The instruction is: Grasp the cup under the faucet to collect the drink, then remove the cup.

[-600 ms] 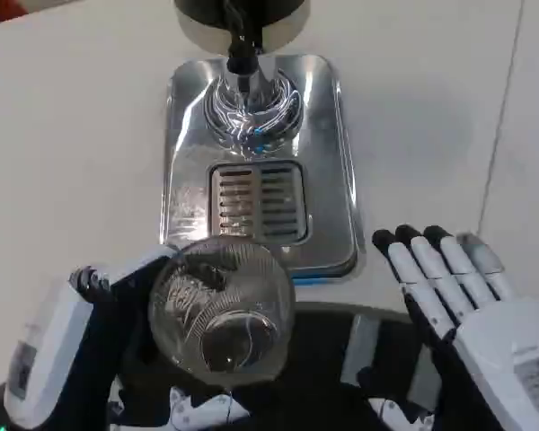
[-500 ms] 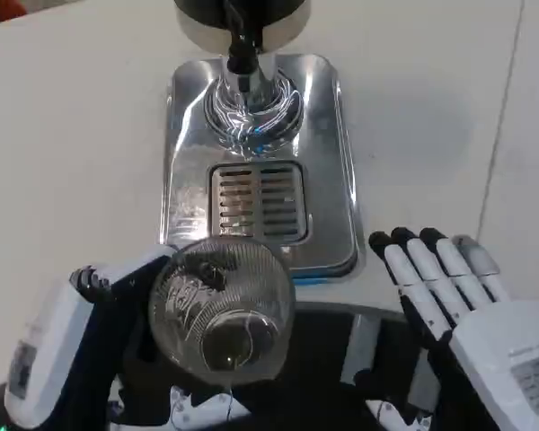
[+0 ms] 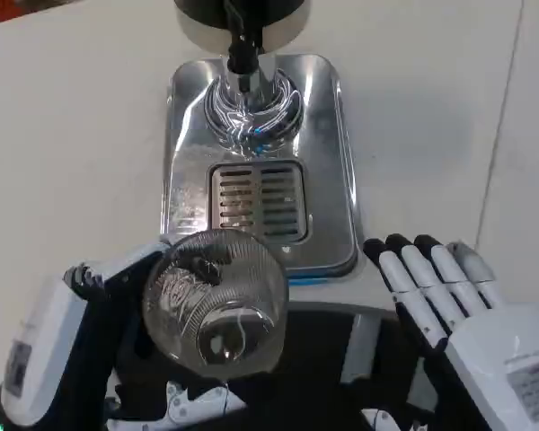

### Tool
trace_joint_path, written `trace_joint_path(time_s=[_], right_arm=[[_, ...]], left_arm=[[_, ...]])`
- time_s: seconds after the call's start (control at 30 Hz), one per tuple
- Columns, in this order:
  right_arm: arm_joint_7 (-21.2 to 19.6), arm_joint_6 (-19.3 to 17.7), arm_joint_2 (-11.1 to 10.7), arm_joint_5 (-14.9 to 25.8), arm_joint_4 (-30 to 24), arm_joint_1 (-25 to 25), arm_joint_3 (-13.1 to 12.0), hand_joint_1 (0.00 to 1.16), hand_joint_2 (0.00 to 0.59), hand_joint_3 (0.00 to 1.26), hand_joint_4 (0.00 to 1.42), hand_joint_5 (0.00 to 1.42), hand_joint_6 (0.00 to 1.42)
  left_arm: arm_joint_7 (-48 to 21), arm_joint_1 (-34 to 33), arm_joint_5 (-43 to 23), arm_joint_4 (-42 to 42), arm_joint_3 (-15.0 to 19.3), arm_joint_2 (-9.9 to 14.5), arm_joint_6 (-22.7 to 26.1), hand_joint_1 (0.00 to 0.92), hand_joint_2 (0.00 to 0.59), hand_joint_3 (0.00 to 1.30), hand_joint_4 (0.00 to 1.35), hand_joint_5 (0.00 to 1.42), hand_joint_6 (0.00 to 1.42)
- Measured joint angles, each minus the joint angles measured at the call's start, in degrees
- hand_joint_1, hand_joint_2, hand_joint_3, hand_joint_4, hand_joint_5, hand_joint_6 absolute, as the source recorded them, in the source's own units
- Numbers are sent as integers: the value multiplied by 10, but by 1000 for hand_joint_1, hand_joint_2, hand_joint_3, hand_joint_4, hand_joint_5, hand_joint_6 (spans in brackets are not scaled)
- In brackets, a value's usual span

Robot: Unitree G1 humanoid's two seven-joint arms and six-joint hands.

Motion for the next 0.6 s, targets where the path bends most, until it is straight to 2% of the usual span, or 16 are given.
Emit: trace_joint_path(time_s=[0.13,0.37,0.53,0.6], right_arm=[[-1,7,4,1,0,7,-6,418,432,0,0,0,0],[-13,10,13,1,0,23,-13,422,436,0,0,0,0],[-15,14,20,0,0,25,-14,424,437,0,0,0,0],[-15,14,21,-1,-2,25,-12,425,436,0,0,0,0]], left_arm=[[-7,-11,-2,2,0,-9,18,752,74,1164,1169,1299,1424],[-6,-71,4,25,-1,-30,53,752,74,1164,1155,1299,1424],[-2,-132,12,72,-9,-38,74,752,74,1164,1155,1299,1424],[0,-163,14,113,-10,-43,101,752,74,1164,1155,1299,1424]])
